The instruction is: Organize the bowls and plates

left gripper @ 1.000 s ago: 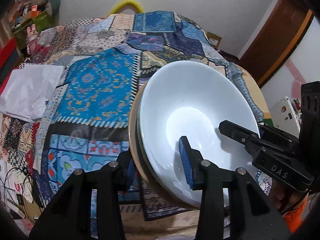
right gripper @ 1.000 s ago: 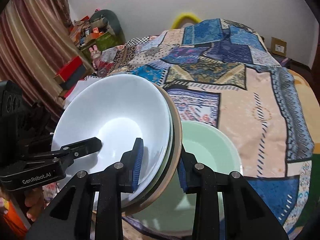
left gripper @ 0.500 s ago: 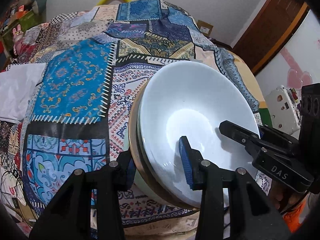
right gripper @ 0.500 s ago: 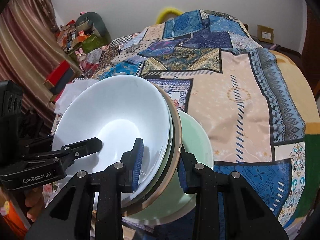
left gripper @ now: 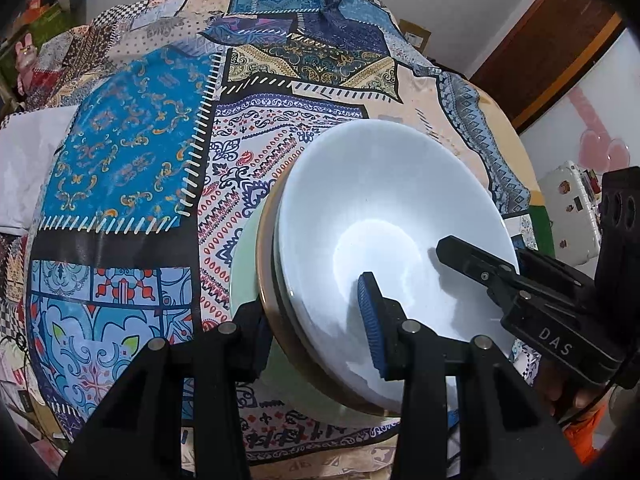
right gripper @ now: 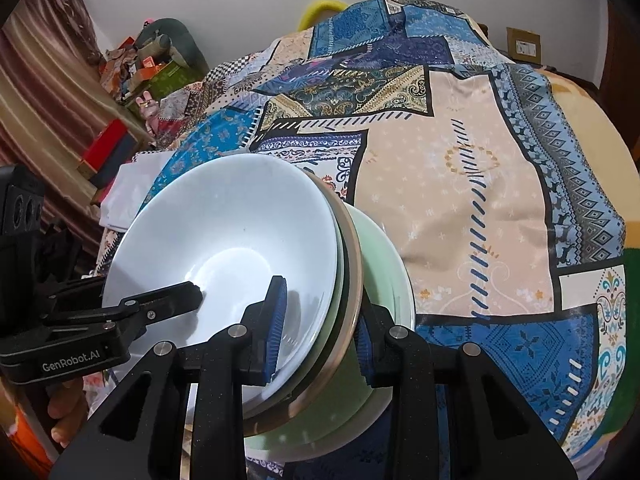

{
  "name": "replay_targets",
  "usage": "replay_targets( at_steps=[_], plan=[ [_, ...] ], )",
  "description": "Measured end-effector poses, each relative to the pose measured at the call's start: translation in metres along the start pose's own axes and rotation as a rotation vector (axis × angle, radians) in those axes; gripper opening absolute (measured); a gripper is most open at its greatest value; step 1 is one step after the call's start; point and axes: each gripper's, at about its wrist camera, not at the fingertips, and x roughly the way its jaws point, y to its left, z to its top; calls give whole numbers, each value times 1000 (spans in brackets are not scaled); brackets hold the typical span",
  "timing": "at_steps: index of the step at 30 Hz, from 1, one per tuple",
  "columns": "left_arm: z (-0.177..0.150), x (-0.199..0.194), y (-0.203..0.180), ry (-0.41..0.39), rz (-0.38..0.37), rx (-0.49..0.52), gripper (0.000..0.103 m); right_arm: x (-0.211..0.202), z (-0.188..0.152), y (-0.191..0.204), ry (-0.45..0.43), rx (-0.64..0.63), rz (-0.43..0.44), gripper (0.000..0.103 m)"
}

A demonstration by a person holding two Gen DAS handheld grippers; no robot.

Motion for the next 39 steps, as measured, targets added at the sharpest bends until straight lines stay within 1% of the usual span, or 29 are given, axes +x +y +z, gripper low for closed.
replay_targets(
  at_steps=[6, 9, 12, 14, 17, 22, 26, 31, 34, 35, 36, 37, 38, 39],
  plan=[
    [0, 0, 5, 8, -31, -6, 40, 1, -1, -1, 6, 3, 19, 30],
    [0, -6, 6, -17, -3, -4, 40, -1, -1, 0, 4, 2, 5, 30],
    [0, -15, 5, -38, 15, 4, 42, -10, 0, 3, -21, -14, -16, 33],
    [0, -25, 4, -67, 35, 10, 42, -20, 1, 4, -45, -20, -28, 34],
    [-1, -48, 0, -135, 55, 22, 47, -41, 4, 6, -93, -26, -27, 37],
    [-2, -95, -9, -261, 61, 43, 48, -76, 8, 21, -196, -65, -32, 43],
    [-9, -143, -22, -411, 82, 76, 60, -115, 11, 39, -304, -109, -27, 47],
    [-22, -196, -37, -572, 97, 116, 61, -156, 6, 58, -422, -162, -30, 54],
    [-30, -216, -43, -631, 94, 124, 62, -178, 3, 70, -486, -188, -30, 58],
    [-33, -223, -45, -654, 93, 128, 65, -185, 1, 73, -509, -193, -31, 64],
    [-36, -229, -47, -673, 93, 131, 75, -190, -1, 75, -529, -198, -31, 68],
    [-39, -235, -47, -693, 93, 132, 79, -196, -3, 78, -550, -203, -33, 69],
    [-44, -242, -49, -727, 98, 136, 86, -203, -6, 81, -576, -210, -36, 72],
    [-47, -247, -51, -749, 103, 141, 89, -206, -7, 82, -588, -214, -38, 76]
  ],
)
